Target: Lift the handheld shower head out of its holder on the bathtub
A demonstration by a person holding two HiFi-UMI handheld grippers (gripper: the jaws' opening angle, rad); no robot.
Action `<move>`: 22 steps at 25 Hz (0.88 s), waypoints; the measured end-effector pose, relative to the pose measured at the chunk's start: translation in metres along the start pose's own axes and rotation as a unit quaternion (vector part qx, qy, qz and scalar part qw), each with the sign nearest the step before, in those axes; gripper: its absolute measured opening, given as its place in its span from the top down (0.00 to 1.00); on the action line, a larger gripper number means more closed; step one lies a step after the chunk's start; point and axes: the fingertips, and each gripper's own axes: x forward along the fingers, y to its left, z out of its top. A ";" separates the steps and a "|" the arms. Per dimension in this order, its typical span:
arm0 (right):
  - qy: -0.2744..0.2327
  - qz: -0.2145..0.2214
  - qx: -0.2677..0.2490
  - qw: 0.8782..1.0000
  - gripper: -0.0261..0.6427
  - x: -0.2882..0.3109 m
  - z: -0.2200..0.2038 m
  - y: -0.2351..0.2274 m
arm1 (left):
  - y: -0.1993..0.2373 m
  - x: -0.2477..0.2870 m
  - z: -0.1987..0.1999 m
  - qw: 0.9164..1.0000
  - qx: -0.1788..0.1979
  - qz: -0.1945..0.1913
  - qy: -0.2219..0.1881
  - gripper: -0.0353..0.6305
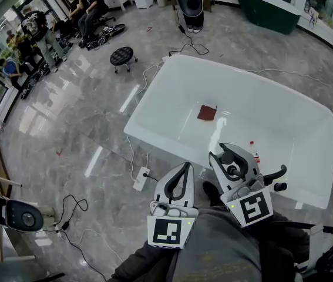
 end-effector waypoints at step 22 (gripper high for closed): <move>-0.067 0.010 -0.022 0.997 0.78 -0.035 0.079 0.012 | -0.028 -0.020 0.037 0.998 -0.001 -0.035 -0.053 0.94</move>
